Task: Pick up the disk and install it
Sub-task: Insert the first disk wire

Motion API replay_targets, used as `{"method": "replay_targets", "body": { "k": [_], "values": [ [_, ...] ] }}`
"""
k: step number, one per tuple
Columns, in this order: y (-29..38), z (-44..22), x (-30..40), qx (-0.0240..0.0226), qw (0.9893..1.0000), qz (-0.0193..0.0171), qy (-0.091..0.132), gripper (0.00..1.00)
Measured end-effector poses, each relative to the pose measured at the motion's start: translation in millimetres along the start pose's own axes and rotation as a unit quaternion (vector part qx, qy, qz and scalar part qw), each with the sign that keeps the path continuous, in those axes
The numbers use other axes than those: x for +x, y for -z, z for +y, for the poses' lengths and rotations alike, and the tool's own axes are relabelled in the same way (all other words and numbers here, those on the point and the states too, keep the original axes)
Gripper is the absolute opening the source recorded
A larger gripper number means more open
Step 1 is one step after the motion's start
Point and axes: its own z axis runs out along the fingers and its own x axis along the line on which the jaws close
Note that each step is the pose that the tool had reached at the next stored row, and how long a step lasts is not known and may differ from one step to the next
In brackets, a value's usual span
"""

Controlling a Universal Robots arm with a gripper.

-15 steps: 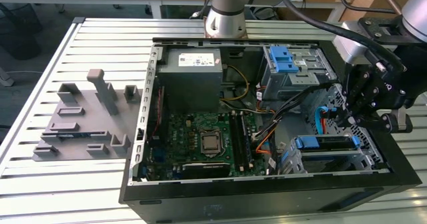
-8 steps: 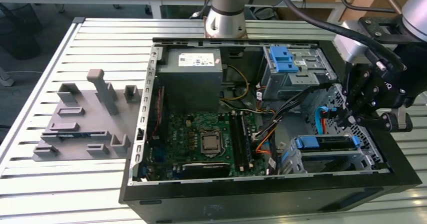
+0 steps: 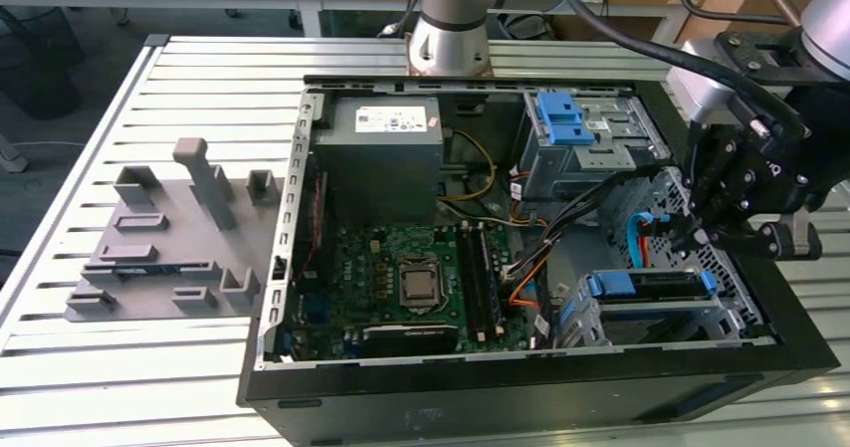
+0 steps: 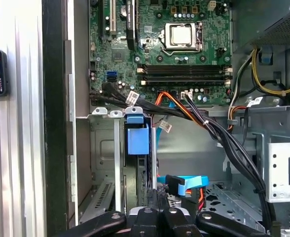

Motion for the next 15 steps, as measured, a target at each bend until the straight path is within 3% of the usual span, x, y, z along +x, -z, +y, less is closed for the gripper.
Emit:
{"method": "replay_targets", "body": {
  "k": [6,15],
  "values": [
    [-0.1,-7.6,-2.6,0.0,1.0,0.0,0.0,0.11],
    [-0.5,-9.1,-11.7,0.0,1.0,0.0,0.0,0.11]
  ]
}}
